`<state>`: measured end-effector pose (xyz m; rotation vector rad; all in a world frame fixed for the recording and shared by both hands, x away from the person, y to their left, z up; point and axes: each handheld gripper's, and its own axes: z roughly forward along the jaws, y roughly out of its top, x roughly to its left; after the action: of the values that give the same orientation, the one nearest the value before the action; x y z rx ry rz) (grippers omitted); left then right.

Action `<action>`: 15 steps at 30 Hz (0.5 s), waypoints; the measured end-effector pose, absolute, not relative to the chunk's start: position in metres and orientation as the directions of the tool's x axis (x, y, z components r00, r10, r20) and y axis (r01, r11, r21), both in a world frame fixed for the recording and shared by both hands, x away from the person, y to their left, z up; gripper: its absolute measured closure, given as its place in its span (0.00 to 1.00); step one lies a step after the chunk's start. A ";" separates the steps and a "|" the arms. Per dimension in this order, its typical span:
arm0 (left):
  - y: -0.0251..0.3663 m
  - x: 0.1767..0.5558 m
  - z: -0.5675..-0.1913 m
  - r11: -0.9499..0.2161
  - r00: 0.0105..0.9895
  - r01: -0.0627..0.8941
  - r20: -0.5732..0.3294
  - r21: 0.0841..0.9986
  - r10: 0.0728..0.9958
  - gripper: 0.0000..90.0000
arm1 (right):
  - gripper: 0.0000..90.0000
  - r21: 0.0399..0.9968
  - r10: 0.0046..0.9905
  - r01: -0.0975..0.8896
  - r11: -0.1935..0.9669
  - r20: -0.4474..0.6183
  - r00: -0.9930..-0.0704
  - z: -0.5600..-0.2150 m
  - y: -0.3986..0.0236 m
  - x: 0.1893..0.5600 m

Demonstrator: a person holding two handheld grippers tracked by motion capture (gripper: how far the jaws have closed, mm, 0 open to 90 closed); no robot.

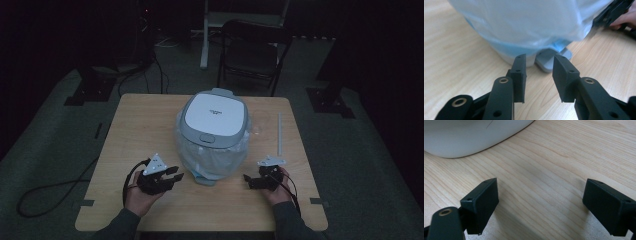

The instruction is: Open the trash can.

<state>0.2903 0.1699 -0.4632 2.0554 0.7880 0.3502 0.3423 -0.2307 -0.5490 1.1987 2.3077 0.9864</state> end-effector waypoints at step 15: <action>0.167 0.292 -0.419 -0.418 0.795 0.302 0.016 0.856 0.607 0.84 | 0.14 0.722 0.817 0.567 0.397 0.003 -0.576 -0.549 -0.231 0.342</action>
<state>0.2925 0.1666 -0.4194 2.0296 0.6764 0.4035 0.3423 -0.2307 -0.5490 1.1990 2.3075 0.9863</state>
